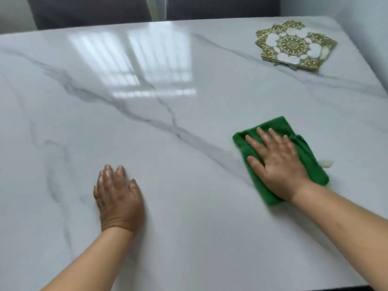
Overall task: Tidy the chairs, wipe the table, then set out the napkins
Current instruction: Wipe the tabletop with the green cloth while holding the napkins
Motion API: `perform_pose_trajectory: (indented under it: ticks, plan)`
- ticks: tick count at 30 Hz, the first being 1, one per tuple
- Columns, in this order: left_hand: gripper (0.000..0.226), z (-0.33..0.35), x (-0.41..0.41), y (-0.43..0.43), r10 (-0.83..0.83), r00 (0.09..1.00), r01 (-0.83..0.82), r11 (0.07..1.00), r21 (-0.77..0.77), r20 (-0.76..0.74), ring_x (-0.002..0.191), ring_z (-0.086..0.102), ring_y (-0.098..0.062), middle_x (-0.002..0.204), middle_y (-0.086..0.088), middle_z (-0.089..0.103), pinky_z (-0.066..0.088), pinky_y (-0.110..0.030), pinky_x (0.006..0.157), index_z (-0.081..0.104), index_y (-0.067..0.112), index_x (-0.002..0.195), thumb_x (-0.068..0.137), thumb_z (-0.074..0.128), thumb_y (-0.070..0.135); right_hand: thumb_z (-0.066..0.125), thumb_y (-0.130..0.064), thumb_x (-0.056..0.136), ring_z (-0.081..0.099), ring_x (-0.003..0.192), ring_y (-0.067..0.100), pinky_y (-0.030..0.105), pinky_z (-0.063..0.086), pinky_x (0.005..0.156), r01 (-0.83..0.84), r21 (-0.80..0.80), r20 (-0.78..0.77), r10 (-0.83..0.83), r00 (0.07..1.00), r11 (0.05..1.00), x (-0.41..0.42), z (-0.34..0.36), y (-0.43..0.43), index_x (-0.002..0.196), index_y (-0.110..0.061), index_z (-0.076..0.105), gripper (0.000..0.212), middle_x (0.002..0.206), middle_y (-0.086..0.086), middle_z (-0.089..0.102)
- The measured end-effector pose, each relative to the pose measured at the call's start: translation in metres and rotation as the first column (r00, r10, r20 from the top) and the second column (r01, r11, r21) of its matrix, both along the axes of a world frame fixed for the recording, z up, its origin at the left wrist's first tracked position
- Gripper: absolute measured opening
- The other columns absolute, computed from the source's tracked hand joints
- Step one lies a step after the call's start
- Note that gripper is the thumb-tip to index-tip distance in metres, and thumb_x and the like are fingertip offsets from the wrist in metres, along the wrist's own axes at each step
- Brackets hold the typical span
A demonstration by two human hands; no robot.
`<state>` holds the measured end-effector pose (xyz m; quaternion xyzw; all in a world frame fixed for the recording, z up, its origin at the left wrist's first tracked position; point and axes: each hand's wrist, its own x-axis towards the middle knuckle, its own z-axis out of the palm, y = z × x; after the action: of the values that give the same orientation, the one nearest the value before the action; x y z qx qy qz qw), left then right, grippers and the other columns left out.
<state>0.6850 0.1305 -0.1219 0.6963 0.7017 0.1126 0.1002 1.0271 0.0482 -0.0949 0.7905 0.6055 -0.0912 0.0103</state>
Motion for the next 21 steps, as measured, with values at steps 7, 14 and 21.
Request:
perform_pose_trajectory:
  ticks: [7,14,21]
  plan:
    - [0.052,-0.003,-0.004,-0.001,-0.01,1.0,0.011,1.0,-0.029,0.014,0.143,0.019,-0.038,0.153,-0.023,0.025,0.008,-0.048,0.117,0.039,0.003,0.141,0.093,0.033,0.022,0.019,-0.052,0.099,-0.007,0.15,0.025,0.047,-0.009,0.119,0.035,0.007,-0.101,-0.034,0.994,0.999,-0.118,-0.006,0.086,0.154,-0.032,0.008,0.059,0.164,0.003,-0.002]
    - [0.049,-0.004,-0.004,0.0,-0.001,0.998,0.004,0.999,-0.041,0.063,0.145,0.014,-0.034,0.155,-0.02,0.02,0.005,-0.048,0.117,0.035,0.006,0.143,0.096,0.041,0.015,0.03,-0.057,0.092,0.021,0.146,0.021,0.042,0.011,0.117,-0.306,-0.001,-0.048,0.306,0.951,0.952,-0.097,-0.003,-0.084,0.148,-0.036,0.03,0.059,0.157,0.0,0.031]
    - [0.047,-0.008,-0.005,0.001,-0.005,0.999,0.005,1.0,-0.006,0.052,0.144,0.014,-0.034,0.155,-0.02,0.02,0.004,-0.047,0.116,0.036,0.006,0.143,0.096,0.039,0.014,0.017,-0.053,0.098,-0.003,0.15,0.026,0.049,-0.004,0.119,0.436,-0.011,0.006,-0.436,0.9,0.9,-0.038,-0.004,0.026,0.155,-0.028,0.01,0.063,0.164,0.004,0.002]
